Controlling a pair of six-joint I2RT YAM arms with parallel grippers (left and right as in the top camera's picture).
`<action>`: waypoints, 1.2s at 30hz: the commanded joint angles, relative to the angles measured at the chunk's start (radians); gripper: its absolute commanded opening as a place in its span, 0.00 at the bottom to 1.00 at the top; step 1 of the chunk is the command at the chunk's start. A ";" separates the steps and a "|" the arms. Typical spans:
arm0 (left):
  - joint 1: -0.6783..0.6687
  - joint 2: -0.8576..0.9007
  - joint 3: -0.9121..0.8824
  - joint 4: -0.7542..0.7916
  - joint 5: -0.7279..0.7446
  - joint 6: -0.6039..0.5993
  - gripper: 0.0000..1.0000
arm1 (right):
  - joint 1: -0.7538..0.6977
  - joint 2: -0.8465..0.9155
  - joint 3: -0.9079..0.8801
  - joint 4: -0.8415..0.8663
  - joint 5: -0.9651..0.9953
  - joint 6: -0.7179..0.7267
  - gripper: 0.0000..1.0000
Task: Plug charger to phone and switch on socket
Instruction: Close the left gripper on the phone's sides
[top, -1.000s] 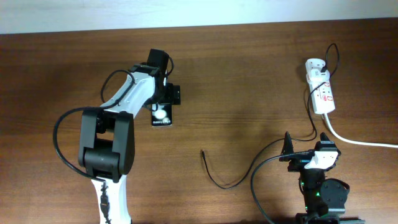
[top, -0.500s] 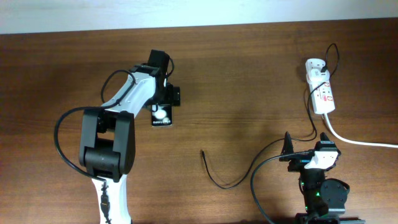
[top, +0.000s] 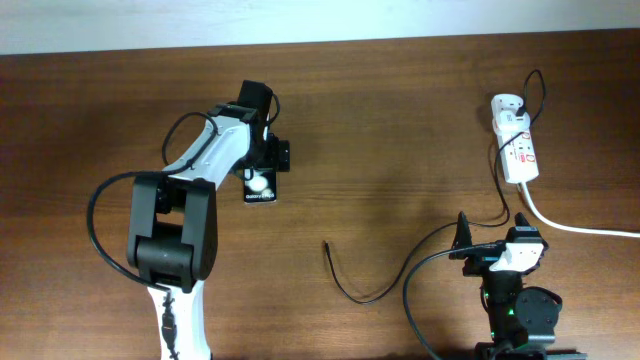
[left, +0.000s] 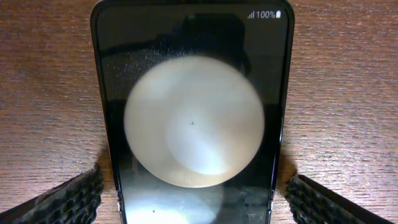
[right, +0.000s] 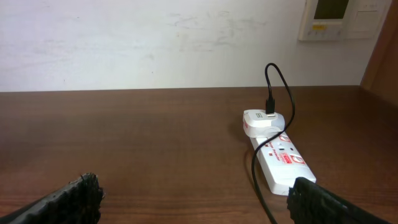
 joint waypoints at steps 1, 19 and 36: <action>-0.002 0.034 -0.008 0.009 0.008 0.016 0.99 | 0.009 -0.006 -0.005 -0.005 0.008 -0.006 0.99; -0.002 0.034 -0.008 0.005 0.007 0.016 0.94 | 0.009 -0.006 -0.005 -0.005 0.008 -0.006 0.99; -0.013 0.034 -0.008 -0.014 0.006 0.016 0.84 | 0.009 -0.006 -0.005 -0.005 0.008 -0.006 0.99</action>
